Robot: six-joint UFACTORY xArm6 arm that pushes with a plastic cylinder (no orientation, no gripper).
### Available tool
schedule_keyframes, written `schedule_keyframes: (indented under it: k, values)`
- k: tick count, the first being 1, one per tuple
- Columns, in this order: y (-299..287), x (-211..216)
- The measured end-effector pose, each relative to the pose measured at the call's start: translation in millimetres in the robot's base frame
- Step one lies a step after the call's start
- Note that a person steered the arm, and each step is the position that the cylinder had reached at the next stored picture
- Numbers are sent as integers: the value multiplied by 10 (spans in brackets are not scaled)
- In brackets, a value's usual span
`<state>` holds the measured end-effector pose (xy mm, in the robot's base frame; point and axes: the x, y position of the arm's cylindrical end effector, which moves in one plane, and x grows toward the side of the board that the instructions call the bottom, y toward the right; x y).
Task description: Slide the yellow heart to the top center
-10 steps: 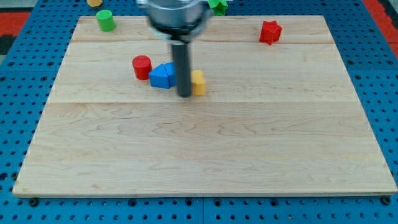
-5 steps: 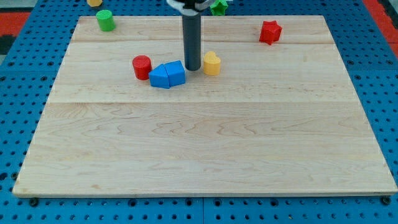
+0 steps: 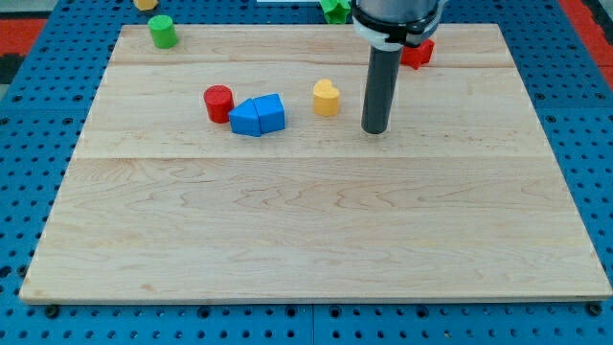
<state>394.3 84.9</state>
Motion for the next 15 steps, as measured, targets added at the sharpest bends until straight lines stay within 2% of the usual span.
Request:
schedule_keyframes:
  k: [1, 2, 3, 4, 5, 6, 7, 8, 9, 10, 12, 13, 14, 15]
  values:
    - [-77, -326]
    - [-647, -668]
    - [-820, -131]
    - [-820, 197]
    - [-1268, 63]
    - [-1172, -357]
    - [-1140, -503]
    - [-949, -133]
    - [-810, 22]
    - [-731, -392]
    - [-890, -1653]
    - [-726, -1453]
    - [-436, -765]
    - [-785, -590]
